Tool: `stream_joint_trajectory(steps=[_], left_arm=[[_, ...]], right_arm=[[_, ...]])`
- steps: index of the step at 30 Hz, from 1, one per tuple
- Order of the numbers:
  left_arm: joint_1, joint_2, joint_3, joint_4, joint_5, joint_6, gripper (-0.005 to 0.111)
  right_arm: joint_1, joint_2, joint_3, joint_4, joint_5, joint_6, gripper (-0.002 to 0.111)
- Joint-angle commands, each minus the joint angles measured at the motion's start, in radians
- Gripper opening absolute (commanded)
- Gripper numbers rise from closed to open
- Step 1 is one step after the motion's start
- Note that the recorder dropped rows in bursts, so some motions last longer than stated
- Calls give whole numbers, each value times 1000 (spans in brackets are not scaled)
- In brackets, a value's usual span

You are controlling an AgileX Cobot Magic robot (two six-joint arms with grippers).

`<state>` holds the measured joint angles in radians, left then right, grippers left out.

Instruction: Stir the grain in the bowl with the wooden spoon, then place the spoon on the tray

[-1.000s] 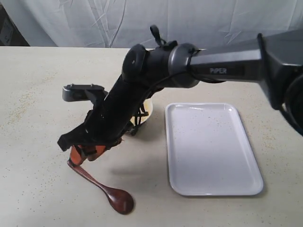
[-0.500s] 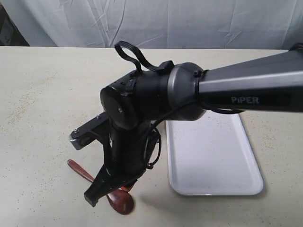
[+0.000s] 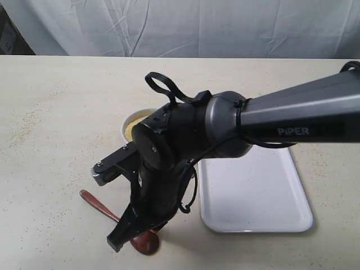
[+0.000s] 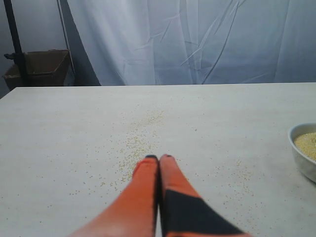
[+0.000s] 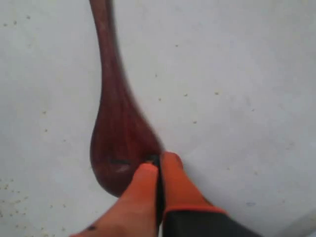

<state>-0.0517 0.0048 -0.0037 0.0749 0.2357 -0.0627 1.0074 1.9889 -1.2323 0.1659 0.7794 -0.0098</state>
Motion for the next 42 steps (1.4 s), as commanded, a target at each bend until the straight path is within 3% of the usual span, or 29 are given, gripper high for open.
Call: stream_joint_trajectory(steps=[1, 6, 11, 13, 42], left_arm=[[1, -5, 4, -3, -5, -3, 0], [1, -5, 4, -3, -5, -3, 0], [1, -5, 4, -3, -5, -3, 0], [1, -5, 4, -3, -5, -3, 0], [1, -5, 4, -3, -5, -3, 0]], right_arm=[[0, -42, -15, -8, 0, 28, -1], [31, -87, -20, 0, 5, 28, 5], [84, -78, -18, -11, -13, 42, 43], [98, -63, -18, -13, -9, 66, 48], [100, 102, -18, -227, -29, 287, 45]])
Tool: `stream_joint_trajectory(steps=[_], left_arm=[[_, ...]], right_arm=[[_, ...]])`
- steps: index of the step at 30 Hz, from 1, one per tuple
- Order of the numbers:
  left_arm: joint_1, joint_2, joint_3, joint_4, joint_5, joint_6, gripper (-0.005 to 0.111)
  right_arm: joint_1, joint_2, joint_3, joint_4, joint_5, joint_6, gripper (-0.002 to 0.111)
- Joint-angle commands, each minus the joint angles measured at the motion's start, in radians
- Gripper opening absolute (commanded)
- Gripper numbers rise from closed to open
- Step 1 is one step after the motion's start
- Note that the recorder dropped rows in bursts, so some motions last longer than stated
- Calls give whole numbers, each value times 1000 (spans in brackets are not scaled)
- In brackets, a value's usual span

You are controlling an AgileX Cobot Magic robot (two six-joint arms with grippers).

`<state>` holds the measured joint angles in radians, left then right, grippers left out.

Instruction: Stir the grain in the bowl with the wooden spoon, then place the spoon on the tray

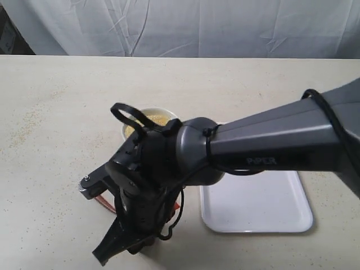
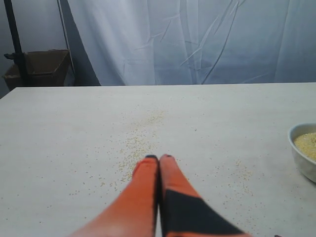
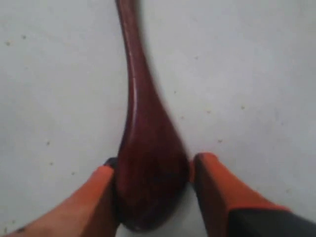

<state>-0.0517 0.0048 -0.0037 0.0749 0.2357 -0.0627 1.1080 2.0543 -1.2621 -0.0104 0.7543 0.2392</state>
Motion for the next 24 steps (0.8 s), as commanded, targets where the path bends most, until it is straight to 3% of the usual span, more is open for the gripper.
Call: stream_joint_trajectory(steps=[1, 3, 6, 15, 21, 24], left_arm=[[1, -5, 4, -3, -5, -3, 0], [1, -5, 4, -3, -5, -3, 0], [1, -5, 4, -3, -5, -3, 0], [1, -5, 4, -3, -5, -3, 0], [1, -5, 4, -3, -5, -3, 0], [1, -5, 4, -3, -5, -3, 0]], right_arm=[[-1, 39, 12, -60, -6, 51, 41], [-1, 40, 12, -88, -8, 72, 28], [-1, 30, 10, -129, -8, 102, -1], [-16, -81, 10, -39, -4, 71, 0], [-160, -50, 10, 501, 68, -348, 0], [-245, -24, 10, 671, 114, -485, 0]])
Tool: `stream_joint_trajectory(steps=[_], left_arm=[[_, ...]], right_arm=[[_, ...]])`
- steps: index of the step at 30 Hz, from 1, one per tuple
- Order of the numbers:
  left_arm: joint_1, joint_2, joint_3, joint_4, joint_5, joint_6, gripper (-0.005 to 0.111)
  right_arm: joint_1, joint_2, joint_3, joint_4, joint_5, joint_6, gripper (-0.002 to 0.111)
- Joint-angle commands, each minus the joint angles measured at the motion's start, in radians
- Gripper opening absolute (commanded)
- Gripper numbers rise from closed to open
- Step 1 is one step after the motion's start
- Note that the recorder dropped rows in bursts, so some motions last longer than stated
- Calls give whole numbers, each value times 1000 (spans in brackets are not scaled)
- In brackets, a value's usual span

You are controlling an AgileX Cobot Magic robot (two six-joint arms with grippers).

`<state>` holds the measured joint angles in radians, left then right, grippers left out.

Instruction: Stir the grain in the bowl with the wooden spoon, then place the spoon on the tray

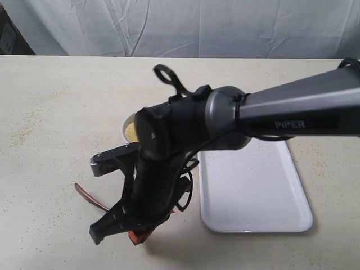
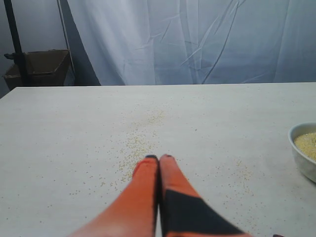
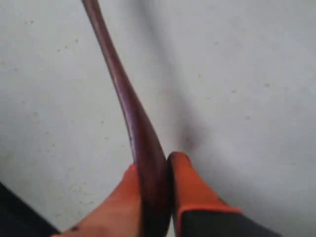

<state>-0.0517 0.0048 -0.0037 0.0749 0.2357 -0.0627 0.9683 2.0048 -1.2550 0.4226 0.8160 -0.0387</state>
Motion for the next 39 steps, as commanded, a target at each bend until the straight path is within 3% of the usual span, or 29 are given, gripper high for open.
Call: stream_joint_trajectory(steps=[1, 4, 9, 11, 19, 24, 28, 35, 39], left_arm=[[1, -5, 4, -3, -5, -3, 0], [1, -5, 4, -3, -5, -3, 0], [1, -5, 4, -3, -5, -3, 0], [1, -5, 4, -3, -5, -3, 0], [1, -5, 4, -3, -5, -3, 0], [1, -5, 4, -3, -5, -3, 0], [1, -5, 4, -3, -5, -3, 0], [1, -5, 4, -3, -5, -3, 0], [1, -5, 4, -3, -5, -3, 0]], right_arm=[[-127, 31, 2, 273, 66, -223, 1], [-180, 45, 2, 311, 110, -240, 8], [-189, 50, 5, 285, 113, -242, 54], [-189, 55, 5, 280, 113, -246, 61], [-189, 46, 3, 117, 90, -142, 57], [-180, 12, 3, 187, 52, -142, 57], [-116, -23, 3, 191, -34, -112, 57], [38, -23, 3, -118, -185, 184, 57], [75, -15, 3, -236, -237, 304, 57]])
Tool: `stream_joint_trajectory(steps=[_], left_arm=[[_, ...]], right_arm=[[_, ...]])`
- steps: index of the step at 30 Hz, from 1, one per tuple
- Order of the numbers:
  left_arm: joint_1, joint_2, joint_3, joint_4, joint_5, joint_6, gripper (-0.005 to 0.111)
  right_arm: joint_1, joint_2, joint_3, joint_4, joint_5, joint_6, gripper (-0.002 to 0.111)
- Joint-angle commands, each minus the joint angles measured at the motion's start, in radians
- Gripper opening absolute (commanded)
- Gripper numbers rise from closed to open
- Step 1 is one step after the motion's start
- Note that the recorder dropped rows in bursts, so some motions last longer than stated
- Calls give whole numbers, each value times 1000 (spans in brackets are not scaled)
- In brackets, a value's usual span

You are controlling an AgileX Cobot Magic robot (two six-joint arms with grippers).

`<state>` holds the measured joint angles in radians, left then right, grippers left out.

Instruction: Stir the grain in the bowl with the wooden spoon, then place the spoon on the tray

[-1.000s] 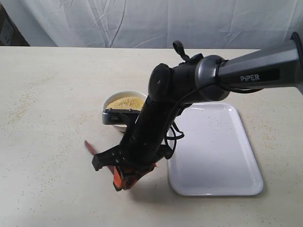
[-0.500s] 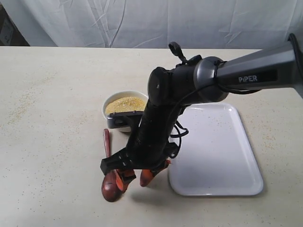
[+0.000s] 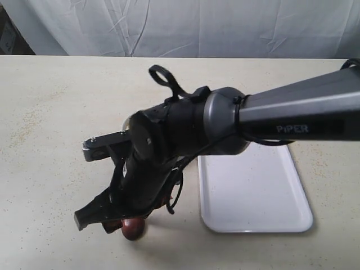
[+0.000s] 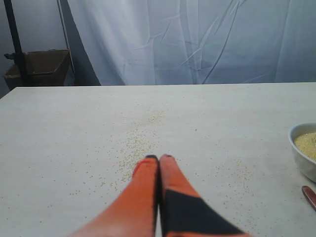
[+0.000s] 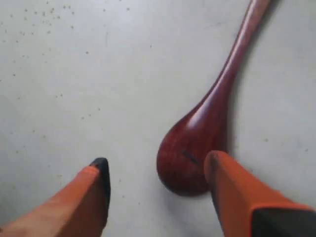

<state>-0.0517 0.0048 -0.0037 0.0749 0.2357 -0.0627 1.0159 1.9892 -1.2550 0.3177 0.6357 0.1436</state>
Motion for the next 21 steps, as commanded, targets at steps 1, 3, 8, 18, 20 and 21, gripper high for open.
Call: stream_joint_trajectory(steps=[1, 3, 8, 18, 20, 21], left_arm=[[1, -5, 4, -3, -5, -3, 0], [1, -5, 4, -3, -5, -3, 0], [1, -5, 4, -3, -5, -3, 0], [1, -5, 4, -3, -5, -3, 0], [1, -5, 4, -3, -5, -3, 0], [1, -5, 4, -3, -5, -3, 0]], right_arm=[[32, 9, 3, -142, -65, 129, 57], [32, 35, 3, -179, -79, 174, 57], [32, 86, 3, -188, -66, 174, 48], [32, -36, 3, -364, -19, 178, 3], [34, -49, 3, -435, 9, 166, 3], [39, -49, 3, -464, 23, 152, 3]])
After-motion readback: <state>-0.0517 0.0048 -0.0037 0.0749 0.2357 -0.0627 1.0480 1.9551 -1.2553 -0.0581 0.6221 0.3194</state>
